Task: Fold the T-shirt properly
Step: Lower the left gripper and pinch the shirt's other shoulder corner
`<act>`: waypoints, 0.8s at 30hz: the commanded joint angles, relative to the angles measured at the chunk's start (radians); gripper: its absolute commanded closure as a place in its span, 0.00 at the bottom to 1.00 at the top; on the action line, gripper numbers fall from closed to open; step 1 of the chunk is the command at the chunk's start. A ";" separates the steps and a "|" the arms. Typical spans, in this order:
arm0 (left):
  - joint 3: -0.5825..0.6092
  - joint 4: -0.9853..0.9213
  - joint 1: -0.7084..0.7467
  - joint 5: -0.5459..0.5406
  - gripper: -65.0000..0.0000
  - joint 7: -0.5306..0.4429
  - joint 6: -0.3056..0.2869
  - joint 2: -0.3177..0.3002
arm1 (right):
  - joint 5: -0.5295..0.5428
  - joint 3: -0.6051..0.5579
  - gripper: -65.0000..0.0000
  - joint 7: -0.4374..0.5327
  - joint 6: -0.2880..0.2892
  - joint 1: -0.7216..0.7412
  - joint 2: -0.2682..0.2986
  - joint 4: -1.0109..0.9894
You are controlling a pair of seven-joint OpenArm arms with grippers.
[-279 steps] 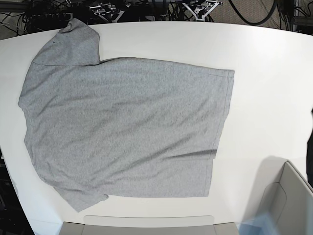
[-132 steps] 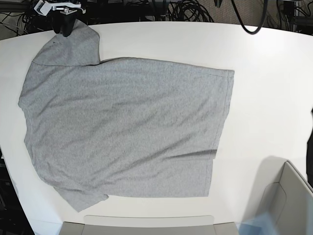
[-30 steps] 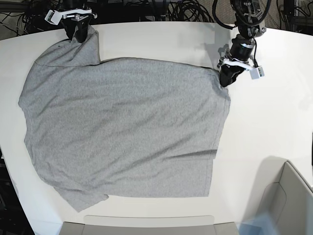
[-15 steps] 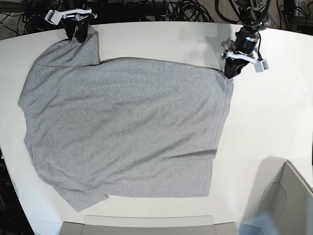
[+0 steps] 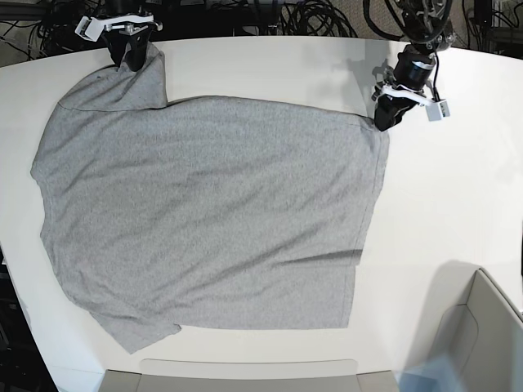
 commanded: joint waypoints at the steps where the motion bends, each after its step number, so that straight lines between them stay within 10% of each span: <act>1: -0.001 0.003 0.004 0.030 0.76 0.037 0.019 -0.007 | 0.012 -0.004 0.62 -0.068 -0.025 -0.018 0.000 -0.008; 24: 0.010 -0.065 -0.084 0.033 0.76 0.172 -0.079 -0.061 | 0.012 -0.005 0.62 -0.068 -0.025 -0.016 0.000 -0.010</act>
